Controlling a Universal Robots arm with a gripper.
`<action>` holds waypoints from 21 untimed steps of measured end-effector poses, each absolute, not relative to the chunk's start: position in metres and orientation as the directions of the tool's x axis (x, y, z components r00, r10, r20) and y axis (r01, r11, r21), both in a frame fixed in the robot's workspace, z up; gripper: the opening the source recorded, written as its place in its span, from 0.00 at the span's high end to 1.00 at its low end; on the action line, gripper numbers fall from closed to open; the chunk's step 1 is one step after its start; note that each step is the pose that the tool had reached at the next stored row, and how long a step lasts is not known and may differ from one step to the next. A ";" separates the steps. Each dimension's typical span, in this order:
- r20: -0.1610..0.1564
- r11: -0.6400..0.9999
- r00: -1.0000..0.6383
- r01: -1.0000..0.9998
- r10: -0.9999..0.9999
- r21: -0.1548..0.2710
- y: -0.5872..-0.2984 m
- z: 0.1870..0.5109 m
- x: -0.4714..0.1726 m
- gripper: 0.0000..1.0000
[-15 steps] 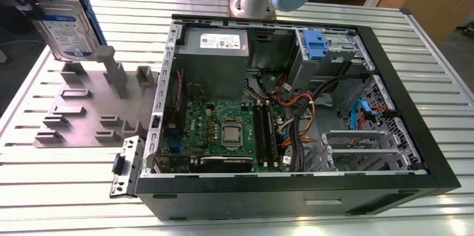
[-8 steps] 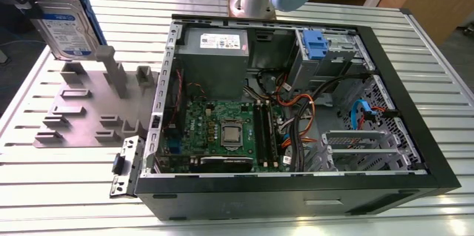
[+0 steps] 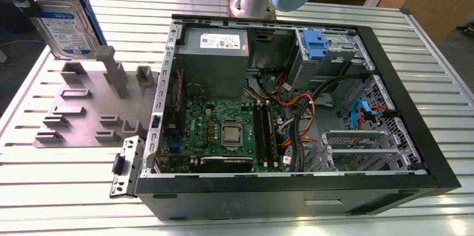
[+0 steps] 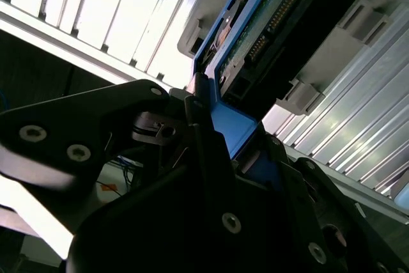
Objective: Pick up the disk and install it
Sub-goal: 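Pick up the disk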
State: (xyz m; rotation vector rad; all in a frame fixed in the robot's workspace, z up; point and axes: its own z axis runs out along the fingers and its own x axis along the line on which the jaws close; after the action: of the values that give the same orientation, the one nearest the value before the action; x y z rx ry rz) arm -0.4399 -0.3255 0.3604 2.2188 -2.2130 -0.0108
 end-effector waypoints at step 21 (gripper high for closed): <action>0.001 -0.003 0.003 -1.000 -1.000 0.011 -0.325 0.369 -0.440 0.64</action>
State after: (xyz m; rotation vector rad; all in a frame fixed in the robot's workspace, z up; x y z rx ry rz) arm -0.4400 -0.3255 0.3695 2.2186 -2.2129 -0.0109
